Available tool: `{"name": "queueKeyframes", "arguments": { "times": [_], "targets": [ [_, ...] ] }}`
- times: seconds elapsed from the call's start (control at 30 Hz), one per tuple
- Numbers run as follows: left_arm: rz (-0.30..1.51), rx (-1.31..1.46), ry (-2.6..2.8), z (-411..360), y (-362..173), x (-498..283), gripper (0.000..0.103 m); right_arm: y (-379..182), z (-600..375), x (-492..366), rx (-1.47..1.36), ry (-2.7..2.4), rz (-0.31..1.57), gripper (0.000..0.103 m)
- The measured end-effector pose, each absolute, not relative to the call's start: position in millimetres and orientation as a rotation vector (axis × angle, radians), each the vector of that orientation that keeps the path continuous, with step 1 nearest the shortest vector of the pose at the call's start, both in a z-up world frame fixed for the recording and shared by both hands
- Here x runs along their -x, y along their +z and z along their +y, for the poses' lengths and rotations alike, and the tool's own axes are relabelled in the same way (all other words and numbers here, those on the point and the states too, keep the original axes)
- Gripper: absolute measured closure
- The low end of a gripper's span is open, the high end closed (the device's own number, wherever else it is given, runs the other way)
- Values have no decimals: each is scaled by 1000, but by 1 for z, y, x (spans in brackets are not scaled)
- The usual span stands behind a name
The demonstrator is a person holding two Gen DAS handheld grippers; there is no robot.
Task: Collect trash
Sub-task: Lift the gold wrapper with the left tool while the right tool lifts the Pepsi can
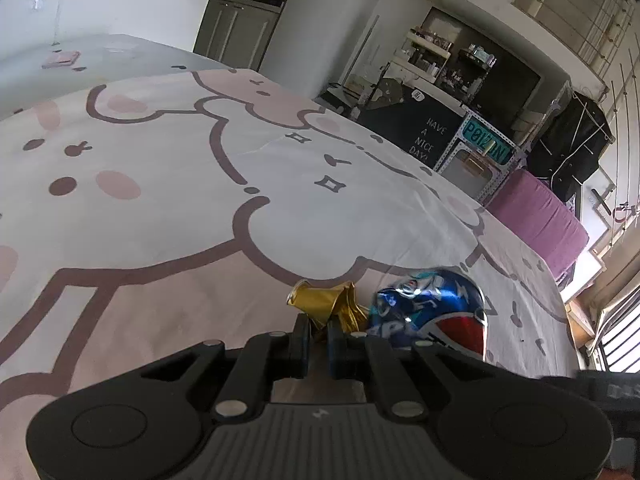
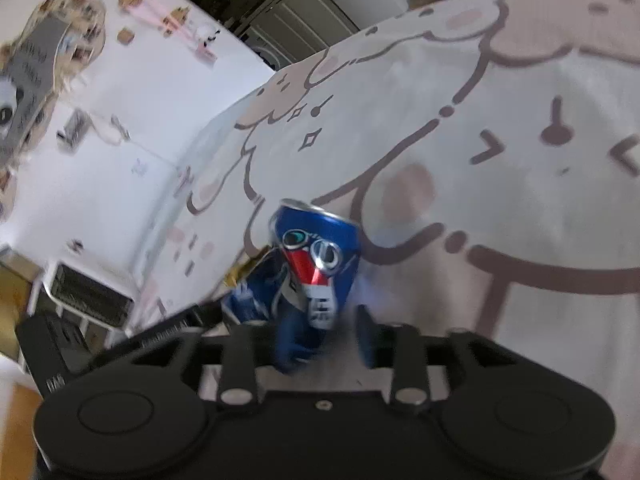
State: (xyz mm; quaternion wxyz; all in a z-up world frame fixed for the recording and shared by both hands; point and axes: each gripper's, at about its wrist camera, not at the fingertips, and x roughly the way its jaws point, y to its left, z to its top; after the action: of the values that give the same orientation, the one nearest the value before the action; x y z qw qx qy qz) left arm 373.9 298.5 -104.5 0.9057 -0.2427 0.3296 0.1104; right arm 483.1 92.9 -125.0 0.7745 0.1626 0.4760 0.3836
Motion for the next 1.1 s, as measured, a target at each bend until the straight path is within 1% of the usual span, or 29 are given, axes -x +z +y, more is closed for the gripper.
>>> {"name": "queueKeyframes", "arguments": {
  "times": [0.03, 0.07, 0.1, 0.13, 0.2, 0.23, 0.33, 0.4, 0.63, 0.83, 0.93, 0.97, 1.0, 1.1],
  "targets": [
    [679, 503, 232, 299, -104, -372, 95, -121, 90, -480, -308, 834, 1016, 41],
    [676, 506, 235, 300, -104, -369, 95, -115, 88, -478, -255, 838, 995, 37],
    [672, 508, 239, 300, -103, -366, 95, -110, 87, -477, -198, 849, 968, 28],
    [669, 507, 243, 301, -102, -364, 95, -103, 86, -476, -127, 866, 928, 22],
    [663, 506, 252, 302, -100, -359, 95, -90, 87, -476, 10, 899, 838, 2],
    [662, 509, 256, 301, -100, -357, 95, -83, 90, -477, 89, 924, 783, 0],
    [662, 515, 271, 301, -100, -352, 95, -69, 109, -481, 257, 1016, 704, 0],
    [666, 515, 282, 301, -101, -348, 95, -66, 126, -484, 319, 1061, 667, 0],
    [685, 509, 302, 303, -101, -338, 95, -73, 177, -490, 457, 1193, 689, 0],
    [685, 497, 313, 306, -97, -334, 95, -88, 200, -481, 593, 1221, 705, 0],
    [691, 484, 317, 305, -96, -334, 95, -93, 200, -480, 608, 1177, 702, 0],
    [691, 481, 318, 304, -96, -334, 95, -93, 198, -481, 598, 1160, 710, 2],
    [690, 477, 318, 303, -94, -333, 95, -93, 197, -482, 585, 1149, 726, 7],
    [689, 466, 320, 299, -90, -333, 95, -92, 187, -481, 535, 1112, 755, 8]
  ]
}}
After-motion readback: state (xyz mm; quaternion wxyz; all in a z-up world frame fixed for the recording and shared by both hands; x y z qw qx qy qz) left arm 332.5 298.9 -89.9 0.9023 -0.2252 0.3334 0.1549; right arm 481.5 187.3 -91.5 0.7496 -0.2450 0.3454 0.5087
